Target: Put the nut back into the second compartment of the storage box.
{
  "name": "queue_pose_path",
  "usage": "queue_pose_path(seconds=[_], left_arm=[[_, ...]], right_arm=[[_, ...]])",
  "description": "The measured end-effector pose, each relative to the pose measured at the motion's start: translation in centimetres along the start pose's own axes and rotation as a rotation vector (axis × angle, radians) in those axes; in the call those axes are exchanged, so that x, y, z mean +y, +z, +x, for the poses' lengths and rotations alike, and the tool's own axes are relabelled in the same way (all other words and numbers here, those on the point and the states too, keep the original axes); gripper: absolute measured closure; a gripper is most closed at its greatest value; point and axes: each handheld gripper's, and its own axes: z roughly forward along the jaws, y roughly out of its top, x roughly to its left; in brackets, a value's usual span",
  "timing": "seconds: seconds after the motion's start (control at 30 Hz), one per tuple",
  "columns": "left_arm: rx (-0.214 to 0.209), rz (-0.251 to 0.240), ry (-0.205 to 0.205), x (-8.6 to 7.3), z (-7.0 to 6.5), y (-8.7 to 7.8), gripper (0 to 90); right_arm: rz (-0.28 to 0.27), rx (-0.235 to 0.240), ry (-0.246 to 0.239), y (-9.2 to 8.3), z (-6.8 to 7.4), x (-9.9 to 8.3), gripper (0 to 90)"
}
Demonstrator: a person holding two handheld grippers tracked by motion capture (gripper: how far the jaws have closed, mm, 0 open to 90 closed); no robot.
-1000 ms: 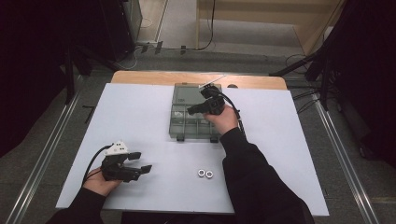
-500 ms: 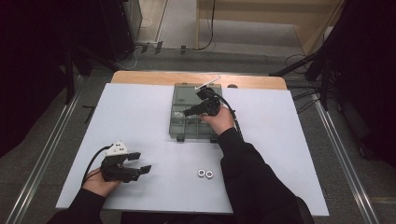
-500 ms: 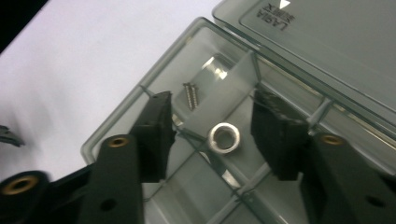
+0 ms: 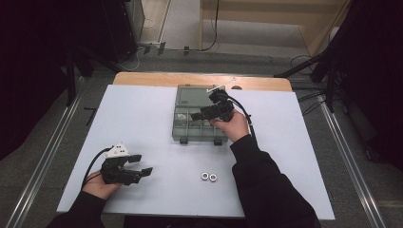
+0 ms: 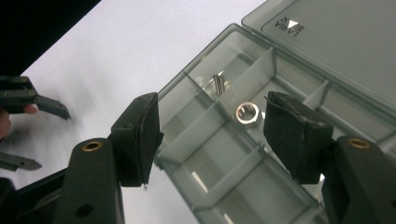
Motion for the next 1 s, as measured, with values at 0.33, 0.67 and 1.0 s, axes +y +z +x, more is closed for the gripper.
queue_pose_path(seconds=[0.33,0.67,1.0], left_arm=[[0.001,0.000,0.008,0.3,0.2,0.1,27.2],[-0.005,0.002,0.009,0.6,0.4,0.4,27.2],[-0.007,0.003,0.013,0.6,0.5,0.4,27.2]], right_arm=[[0.008,0.007,-0.019,-1.4,1.0,-2.2,37.3],[0.026,0.033,-0.033,-2.0,1.7,-4.1,36.4],[0.043,0.053,-0.063,-1.7,2.6,-5.2,35.1]])
